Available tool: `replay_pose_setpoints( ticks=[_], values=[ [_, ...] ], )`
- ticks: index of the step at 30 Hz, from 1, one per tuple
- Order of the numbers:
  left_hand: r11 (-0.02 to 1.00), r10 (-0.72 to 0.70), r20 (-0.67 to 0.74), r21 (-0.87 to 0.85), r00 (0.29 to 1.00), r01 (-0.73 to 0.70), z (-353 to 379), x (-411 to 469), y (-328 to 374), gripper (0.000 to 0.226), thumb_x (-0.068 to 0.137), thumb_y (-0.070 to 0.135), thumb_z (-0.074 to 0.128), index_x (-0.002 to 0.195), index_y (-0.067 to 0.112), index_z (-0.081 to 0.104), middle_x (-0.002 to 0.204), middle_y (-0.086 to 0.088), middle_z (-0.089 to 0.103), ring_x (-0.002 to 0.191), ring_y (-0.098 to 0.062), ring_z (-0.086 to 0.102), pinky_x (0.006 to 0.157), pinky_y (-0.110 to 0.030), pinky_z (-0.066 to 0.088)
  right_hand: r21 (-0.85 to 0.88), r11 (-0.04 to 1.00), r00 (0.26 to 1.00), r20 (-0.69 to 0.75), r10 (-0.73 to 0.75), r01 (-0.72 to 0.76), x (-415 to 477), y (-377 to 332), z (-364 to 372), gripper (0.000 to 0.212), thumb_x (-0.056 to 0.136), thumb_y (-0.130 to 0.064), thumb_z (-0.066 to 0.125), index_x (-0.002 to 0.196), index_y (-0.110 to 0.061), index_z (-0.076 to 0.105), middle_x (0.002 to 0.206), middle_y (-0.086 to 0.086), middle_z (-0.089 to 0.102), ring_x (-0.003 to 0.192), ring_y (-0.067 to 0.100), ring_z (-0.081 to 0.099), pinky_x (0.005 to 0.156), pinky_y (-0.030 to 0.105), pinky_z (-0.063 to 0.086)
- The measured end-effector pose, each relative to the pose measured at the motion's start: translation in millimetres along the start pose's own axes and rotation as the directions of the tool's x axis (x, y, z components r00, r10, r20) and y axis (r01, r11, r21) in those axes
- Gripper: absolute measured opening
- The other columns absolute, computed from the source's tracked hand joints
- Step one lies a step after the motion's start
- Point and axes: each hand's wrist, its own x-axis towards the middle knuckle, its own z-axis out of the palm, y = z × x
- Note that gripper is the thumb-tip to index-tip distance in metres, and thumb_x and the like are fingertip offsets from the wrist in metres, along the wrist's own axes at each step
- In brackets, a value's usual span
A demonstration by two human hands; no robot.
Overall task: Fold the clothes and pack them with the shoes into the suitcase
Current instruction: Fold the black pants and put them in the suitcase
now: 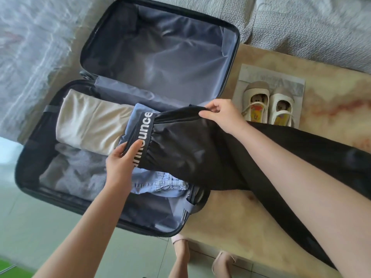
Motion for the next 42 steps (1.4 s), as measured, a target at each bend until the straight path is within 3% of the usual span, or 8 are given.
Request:
replay_pose_setpoints(
  ticks=[6, 11, 14, 20, 26, 32, 37, 42],
  values=[
    [0.987, -0.064, -0.123, 0.141, 0.990, 0.081, -21.1, -0.4, -30.3, 0.006, 0.084, 0.023, 0.072, 0.083, 0.017, 0.071, 0.088, -0.010, 0.069, 0.085, -0.024, 0.062, 0.093, -0.048, 0.050, -0.170, 0.982, 0.996, -0.003, -0.084, 0.082, -10.2, -1.3, 33.2, 0.028, 0.080, -0.017, 0.071, 0.108, -0.016, 0.068, 0.107, 0.001, 0.065, 0.102, 0.020, 0.059, 0.097, 0.031, 0.039],
    [0.888, 0.156, -0.160, 0.456, 0.975, -0.067, 0.4, 5.9, -23.5, 0.047, 0.085, 0.026, 0.070, 0.127, 0.010, 0.055, 0.127, -0.006, 0.059, 0.119, -0.022, 0.053, 0.104, -0.035, 0.039, -0.068, 0.997, 0.995, -0.094, -0.045, 0.038, -35.2, 26.5, 19.4, 0.046, 0.081, -0.020, 0.073, 0.124, -0.014, 0.058, 0.127, 0.004, 0.052, 0.117, 0.021, 0.052, 0.104, 0.036, 0.039],
    [0.682, 0.404, -0.010, 0.670, 0.915, -0.294, 17.4, 4.9, -13.8, 0.039, 0.084, 0.021, 0.068, 0.122, 0.015, 0.059, 0.125, -0.005, 0.057, 0.122, -0.025, 0.046, 0.105, -0.035, 0.033, -0.031, 1.000, 0.975, -0.220, -0.006, -0.001, -64.1, 49.0, 2.5, 0.052, 0.082, -0.024, 0.073, 0.130, -0.014, 0.053, 0.134, 0.003, 0.047, 0.125, 0.017, 0.044, 0.108, 0.036, 0.036],
    [0.411, 0.582, 0.449, 0.557, 0.678, -0.722, 92.4, -26.5, -5.7, 0.025, 0.083, 0.010, 0.069, 0.107, 0.019, 0.068, 0.122, 0.003, 0.057, 0.117, -0.018, 0.043, 0.103, -0.023, 0.028, -0.047, 0.965, 0.932, -0.276, 0.235, -0.257, -157.2, 127.3, -16.6, 0.054, 0.079, -0.032, 0.075, 0.127, -0.020, 0.053, 0.132, -0.001, 0.049, 0.122, 0.015, 0.044, 0.102, 0.042, 0.044],
    [0.091, 0.300, 0.864, 0.397, 0.405, -0.913, 164.3, -50.9, -20.1, 0.037, 0.087, 0.019, 0.066, 0.123, 0.026, 0.060, 0.134, 0.005, 0.054, 0.135, -0.016, 0.036, 0.115, -0.038, 0.020, -0.304, 0.911, 0.942, -0.271, 0.199, -0.280, -221.9, 179.1, -5.0, 0.062, 0.066, -0.038, 0.084, 0.117, -0.014, 0.057, 0.124, 0.003, 0.056, 0.112, 0.024, 0.053, 0.092, 0.036, 0.046],
    [-0.240, -0.102, 0.884, 0.423, 0.456, -0.873, 196.8, -42.4, -41.2, 0.052, 0.090, 0.026, 0.061, 0.139, 0.031, 0.043, 0.147, 0.007, 0.039, 0.144, -0.015, 0.016, 0.117, -0.038, -0.004, -0.436, 0.823, 0.916, -0.330, 0.231, -0.364, -234.8, 202.8, 15.4, 0.056, 0.062, -0.024, 0.088, 0.109, -0.010, 0.060, 0.118, 0.008, 0.061, 0.104, 0.027, 0.060, 0.091, 0.042, 0.052],
    [-0.300, -0.058, 0.906, 0.386, 0.420, -0.873, 200.7, -32.7, -49.3, 0.038, 0.093, 0.027, 0.058, 0.130, 0.030, 0.054, 0.138, 0.009, 0.049, 0.138, -0.013, 0.029, 0.117, -0.036, 0.004, -0.358, 0.873, 0.873, -0.466, 0.141, -0.332, -248.4, 224.0, 4.3, 0.018, 0.081, -0.010, 0.073, 0.099, -0.010, 0.069, 0.099, 0.004, 0.070, 0.091, 0.024, 0.066, 0.085, 0.038, 0.052],
    [-0.173, 0.209, 0.898, 0.424, 0.387, -0.889, 208.6, -37.2, -45.5, 0.022, 0.096, 0.029, 0.053, 0.110, 0.020, 0.068, 0.106, 0.000, 0.070, 0.107, -0.021, 0.061, 0.102, -0.035, 0.035, -0.034, 0.919, 0.733, -0.615, 0.291, -0.393, -228.7, 222.4, -56.3, 0.019, 0.097, -0.017, 0.054, 0.106, -0.014, 0.070, 0.104, 0.001, 0.071, 0.093, 0.025, 0.064, 0.078, 0.029, 0.044]
  ],
)
